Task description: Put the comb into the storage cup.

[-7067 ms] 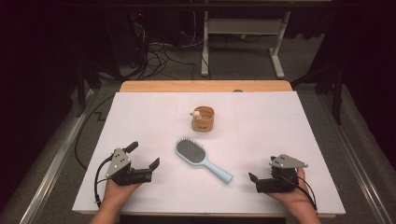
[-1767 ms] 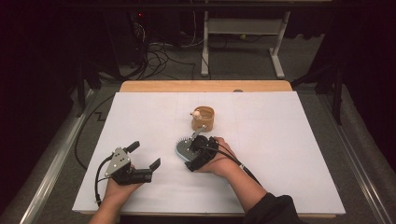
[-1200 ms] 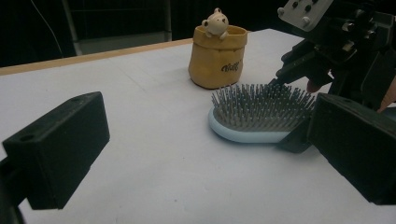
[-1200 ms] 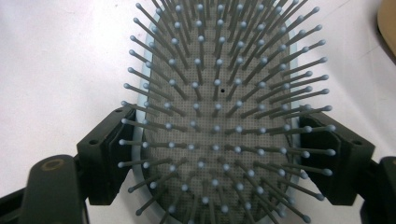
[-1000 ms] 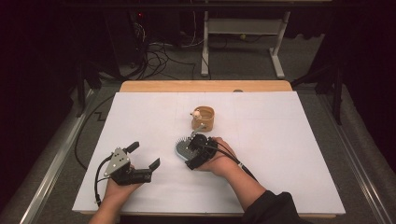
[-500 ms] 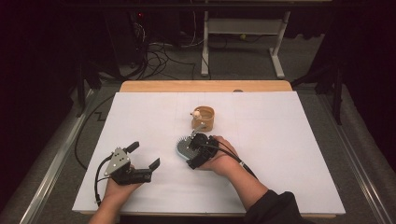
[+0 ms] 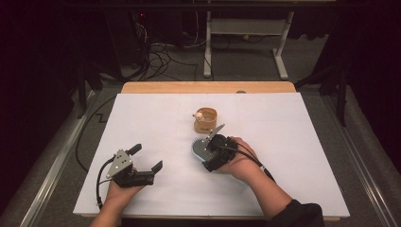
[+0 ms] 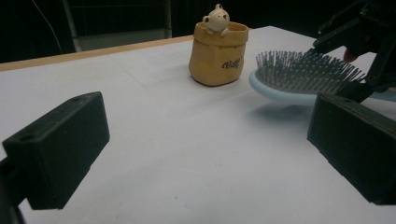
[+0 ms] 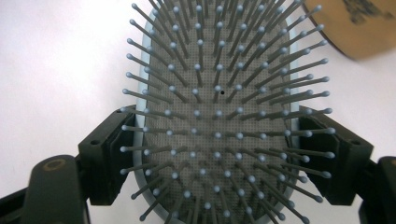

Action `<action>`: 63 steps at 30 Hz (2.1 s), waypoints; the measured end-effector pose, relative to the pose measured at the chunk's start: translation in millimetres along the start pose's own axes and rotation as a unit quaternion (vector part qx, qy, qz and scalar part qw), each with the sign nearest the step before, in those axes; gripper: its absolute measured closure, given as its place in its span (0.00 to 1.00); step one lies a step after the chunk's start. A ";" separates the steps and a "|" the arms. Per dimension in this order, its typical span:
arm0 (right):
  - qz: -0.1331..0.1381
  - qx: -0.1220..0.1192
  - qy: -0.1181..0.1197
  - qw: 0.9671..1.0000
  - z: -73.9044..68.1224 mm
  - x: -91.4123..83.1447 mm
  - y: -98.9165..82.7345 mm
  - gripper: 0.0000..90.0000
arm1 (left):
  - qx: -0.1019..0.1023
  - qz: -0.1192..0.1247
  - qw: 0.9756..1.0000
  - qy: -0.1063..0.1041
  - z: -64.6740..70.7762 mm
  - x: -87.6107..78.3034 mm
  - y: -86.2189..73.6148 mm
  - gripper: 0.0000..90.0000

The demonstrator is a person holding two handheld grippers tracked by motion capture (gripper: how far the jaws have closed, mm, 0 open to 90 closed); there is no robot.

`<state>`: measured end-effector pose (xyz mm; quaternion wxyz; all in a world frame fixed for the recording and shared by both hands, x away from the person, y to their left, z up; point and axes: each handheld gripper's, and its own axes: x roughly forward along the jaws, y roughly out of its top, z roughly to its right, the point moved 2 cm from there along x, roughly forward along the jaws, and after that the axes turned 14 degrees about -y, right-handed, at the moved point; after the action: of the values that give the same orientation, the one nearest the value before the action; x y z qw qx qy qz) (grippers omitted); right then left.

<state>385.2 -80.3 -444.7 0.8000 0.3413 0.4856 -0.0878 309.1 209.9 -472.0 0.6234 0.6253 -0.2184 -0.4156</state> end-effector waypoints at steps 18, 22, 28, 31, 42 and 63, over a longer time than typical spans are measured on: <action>-0.025 0.054 -0.034 0.998 53.3 -33.0 -75.2 0.23 | -0.005 0.000 1.000 0.001 -0.8 -0.6 0.4 0.00; -0.033 0.062 -0.039 0.997 60.0 -36.8 -88.9 0.23 | -0.008 0.000 1.000 0.000 -1.3 -0.9 0.4 0.00; -0.039 0.076 -0.042 0.995 67.9 -42.5 -102.8 0.23 | -0.008 0.000 1.000 0.000 -0.8 -0.6 0.4 0.00; -0.040 0.081 -0.042 0.995 70.6 -44.1 -106.7 0.23 | -0.007 -0.002 1.000 0.000 -0.2 -0.2 0.3 0.00; -0.041 0.081 -0.042 0.995 73.1 -45.3 -105.6 0.23 | -0.008 -0.001 1.000 0.000 -0.3 -0.2 0.3 0.00; -0.025 0.097 -0.039 0.994 73.6 -34.7 -91.9 0.23 | -0.007 -0.002 1.000 -0.004 0.5 0.1 0.1 0.00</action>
<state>376.8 -202.4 -436.3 0.7792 0.4011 0.4514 -0.1681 308.8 209.5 -471.9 0.6256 0.6197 -0.2170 -0.4213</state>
